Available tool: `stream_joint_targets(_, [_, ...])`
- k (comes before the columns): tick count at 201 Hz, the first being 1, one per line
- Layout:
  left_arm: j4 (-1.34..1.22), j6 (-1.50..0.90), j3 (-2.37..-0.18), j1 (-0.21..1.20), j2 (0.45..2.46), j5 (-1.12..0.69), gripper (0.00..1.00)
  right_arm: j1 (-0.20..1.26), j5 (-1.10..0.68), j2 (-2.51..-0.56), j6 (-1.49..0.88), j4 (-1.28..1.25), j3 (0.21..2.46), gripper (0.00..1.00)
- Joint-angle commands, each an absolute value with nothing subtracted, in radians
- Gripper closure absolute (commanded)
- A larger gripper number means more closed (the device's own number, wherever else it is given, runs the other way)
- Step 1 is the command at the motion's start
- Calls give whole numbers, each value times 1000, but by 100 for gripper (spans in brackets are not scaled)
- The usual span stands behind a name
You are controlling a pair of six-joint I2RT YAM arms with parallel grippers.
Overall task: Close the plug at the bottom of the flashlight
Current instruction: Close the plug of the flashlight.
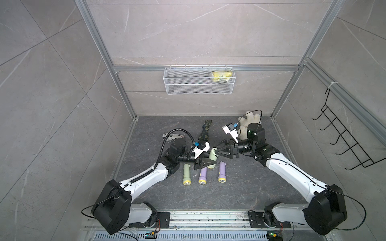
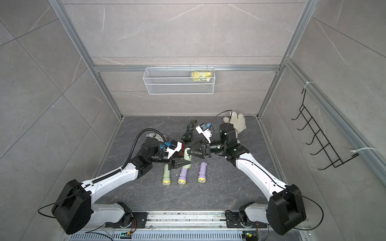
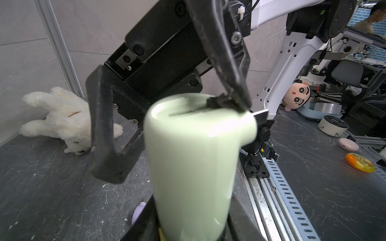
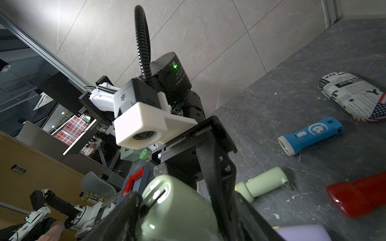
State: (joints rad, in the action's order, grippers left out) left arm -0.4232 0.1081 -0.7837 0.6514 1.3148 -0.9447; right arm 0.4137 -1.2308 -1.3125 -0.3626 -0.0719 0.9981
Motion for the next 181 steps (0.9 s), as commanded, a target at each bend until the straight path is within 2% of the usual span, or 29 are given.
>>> stream_joint_targets(1, [-500, 93, -846, 643, 1300, -954, 100, 418, -1238, -1304, -336, -33, 998, 32])
stream_joint_targets(37, [-477, 120, -855, 655, 1290, -954, 100, 419, -1240, -1355, -329, -33, 999, 41])
stream_joint_targets(72, [-440, 151, -867, 667, 1276, -953, 100, 434, -1223, -1382, -311, -33, 990, 59])
stream_joint_targets(144, [-356, 224, -920, 701, 1265, -966, 100, 468, -1182, -1421, -210, 71, 1009, 70])
stream_joint_targets(181, [-309, 258, -947, 720, 1236, -959, 100, 486, -1166, -1452, -193, 71, 1006, 85])
